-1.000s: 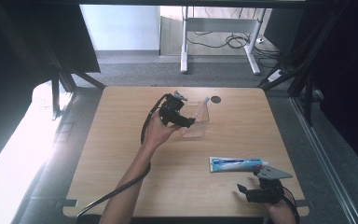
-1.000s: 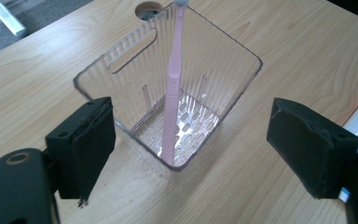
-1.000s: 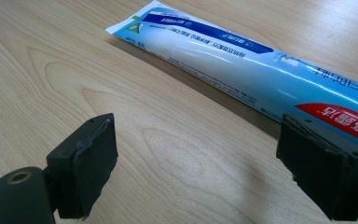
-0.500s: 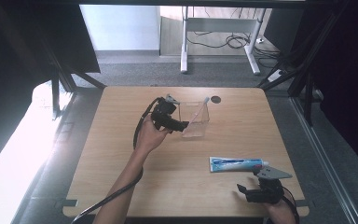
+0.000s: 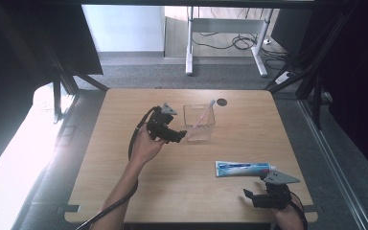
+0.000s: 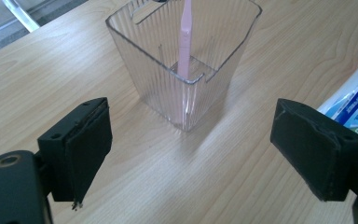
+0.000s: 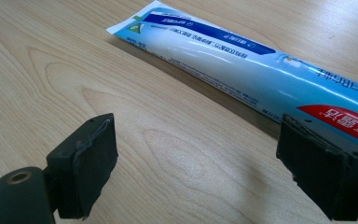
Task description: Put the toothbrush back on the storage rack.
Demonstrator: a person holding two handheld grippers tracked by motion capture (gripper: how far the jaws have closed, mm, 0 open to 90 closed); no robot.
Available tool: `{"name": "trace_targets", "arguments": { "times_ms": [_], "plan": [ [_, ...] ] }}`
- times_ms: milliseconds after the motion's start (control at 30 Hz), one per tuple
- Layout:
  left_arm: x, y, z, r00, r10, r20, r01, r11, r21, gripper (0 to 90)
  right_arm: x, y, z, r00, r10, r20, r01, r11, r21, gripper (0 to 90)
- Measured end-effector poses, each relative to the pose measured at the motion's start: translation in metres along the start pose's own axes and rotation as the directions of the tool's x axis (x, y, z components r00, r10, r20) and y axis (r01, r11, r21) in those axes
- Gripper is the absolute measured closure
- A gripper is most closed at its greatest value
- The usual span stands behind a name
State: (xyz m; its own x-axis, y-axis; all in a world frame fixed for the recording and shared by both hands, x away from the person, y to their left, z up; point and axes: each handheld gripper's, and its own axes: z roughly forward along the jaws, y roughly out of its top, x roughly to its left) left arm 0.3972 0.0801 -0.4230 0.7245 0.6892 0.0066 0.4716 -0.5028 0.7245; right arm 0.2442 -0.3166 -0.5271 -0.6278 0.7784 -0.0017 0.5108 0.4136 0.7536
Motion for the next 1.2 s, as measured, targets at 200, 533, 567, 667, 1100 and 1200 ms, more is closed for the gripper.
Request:
{"name": "trace_targets", "arguments": {
  "times_ms": [200, 533, 567, 667, 1100, 1200],
  "plan": [
    [-0.002, -0.013, -0.008, 0.9996, 0.025, -0.011, -0.025, 0.9997, -0.008, 13.1, 0.000, 0.000, 0.000, 1.0000, -0.001, 0.001, 0.001, 1.000, 0.002, 12.8],
    [-0.012, -0.029, -0.021, 0.9992, 0.041, 0.004, -0.041, 0.9990, -0.020, 13.0, 0.001, 0.000, 0.001, 1.0000, -0.001, 0.002, 0.001, 1.000, 0.004, 12.8],
    [-0.013, -0.030, -0.022, 0.9990, 0.044, 0.003, -0.044, 0.9988, -0.021, 13.0, 0.001, 0.000, 0.001, 1.0000, -0.002, 0.002, 0.002, 1.000, 0.005, 12.8],
    [-0.017, -0.036, -0.024, 0.9986, 0.051, 0.012, -0.050, 0.9984, -0.027, 13.0, 0.001, 0.000, 0.001, 1.0000, -0.003, 0.002, 0.003, 1.000, 0.007, 12.8],
    [-0.025, -0.064, -0.027, 0.9991, 0.030, 0.029, -0.028, 0.9981, -0.054, 13.0, 0.001, 0.000, 0.001, 1.0000, 0.000, 0.002, 0.000, 1.000, 0.005, 12.8],
    [-0.026, -0.074, -0.028, 0.9994, 0.020, 0.027, -0.019, 0.9986, -0.049, 13.1, 0.001, 0.000, 0.001, 1.0000, 0.001, 0.002, -0.001, 1.000, 0.004, 12.8]
  ]
}}
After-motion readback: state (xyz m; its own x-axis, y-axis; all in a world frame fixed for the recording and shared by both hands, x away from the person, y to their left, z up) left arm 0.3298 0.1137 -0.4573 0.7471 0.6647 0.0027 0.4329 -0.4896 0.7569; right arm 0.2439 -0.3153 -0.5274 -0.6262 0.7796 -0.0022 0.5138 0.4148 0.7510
